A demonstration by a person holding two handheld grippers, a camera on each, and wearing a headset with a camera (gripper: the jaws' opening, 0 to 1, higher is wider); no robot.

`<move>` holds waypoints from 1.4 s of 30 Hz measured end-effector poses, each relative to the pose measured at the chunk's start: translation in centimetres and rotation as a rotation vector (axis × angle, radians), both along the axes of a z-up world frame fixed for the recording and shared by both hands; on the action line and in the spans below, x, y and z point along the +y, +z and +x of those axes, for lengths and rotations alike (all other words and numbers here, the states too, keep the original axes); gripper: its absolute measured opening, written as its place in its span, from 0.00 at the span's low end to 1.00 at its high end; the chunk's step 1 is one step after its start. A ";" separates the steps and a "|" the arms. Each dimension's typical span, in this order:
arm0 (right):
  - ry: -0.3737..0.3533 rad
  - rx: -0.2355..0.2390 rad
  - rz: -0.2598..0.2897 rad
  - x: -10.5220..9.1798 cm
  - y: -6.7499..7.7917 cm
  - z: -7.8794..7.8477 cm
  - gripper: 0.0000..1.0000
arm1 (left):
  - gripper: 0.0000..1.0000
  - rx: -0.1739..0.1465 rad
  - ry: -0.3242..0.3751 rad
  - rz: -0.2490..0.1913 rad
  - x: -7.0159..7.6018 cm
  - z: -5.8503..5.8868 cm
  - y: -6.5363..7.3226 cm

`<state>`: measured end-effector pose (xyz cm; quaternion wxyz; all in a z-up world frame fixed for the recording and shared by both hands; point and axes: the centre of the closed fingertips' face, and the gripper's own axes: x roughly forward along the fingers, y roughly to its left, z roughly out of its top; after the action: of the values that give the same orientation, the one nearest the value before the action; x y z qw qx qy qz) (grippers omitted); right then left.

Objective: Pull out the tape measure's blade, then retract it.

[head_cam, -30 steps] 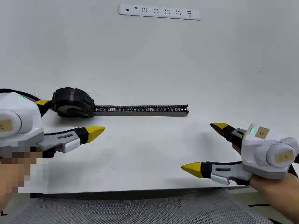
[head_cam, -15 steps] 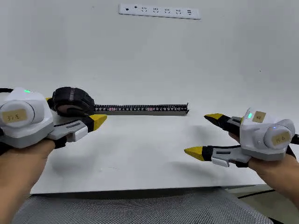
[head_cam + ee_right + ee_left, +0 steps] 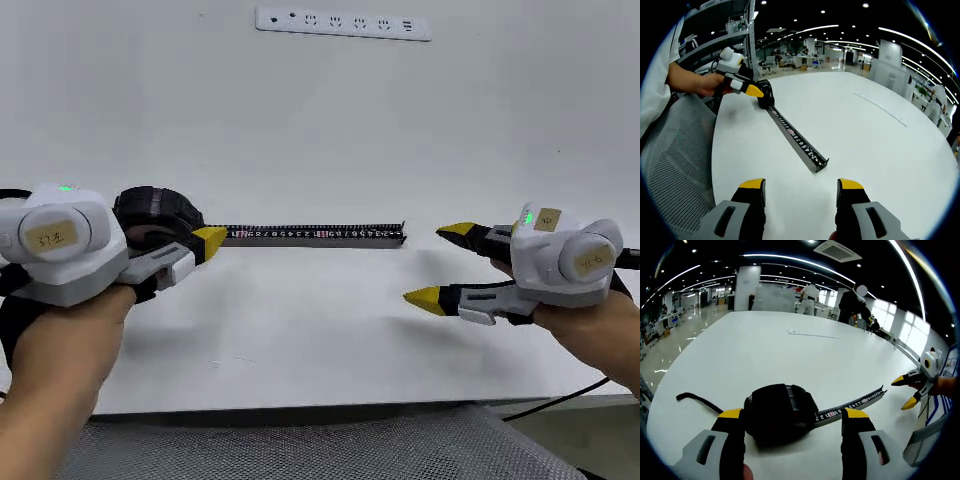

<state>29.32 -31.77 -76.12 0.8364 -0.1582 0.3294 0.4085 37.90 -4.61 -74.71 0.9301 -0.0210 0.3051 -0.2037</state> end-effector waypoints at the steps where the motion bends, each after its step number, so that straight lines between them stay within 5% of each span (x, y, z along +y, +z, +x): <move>1: 0.003 -0.001 -0.002 0.0 0.0 0.1 0.53 | 0.73 0.000 0.008 0.003 0.1 0.1 0.0; 17: 0.084 -0.008 -0.038 -0.3 -0.8 2.3 0.40 | 0.65 0.018 0.098 -0.004 0.8 1.0 -0.5; 28: 0.123 -0.005 -0.042 0.3 -1.0 3.8 0.37 | 0.59 0.009 0.100 0.038 1.1 1.2 -0.8; 42: 0.209 0.019 -0.066 0.7 -2.2 4.3 0.30 | 0.59 0.012 0.107 0.041 1.2 1.2 -0.9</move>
<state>33.60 -31.07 -78.27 0.7804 -0.2152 0.3322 0.4840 39.07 -3.45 -75.57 0.9379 -0.0193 0.3134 -0.1472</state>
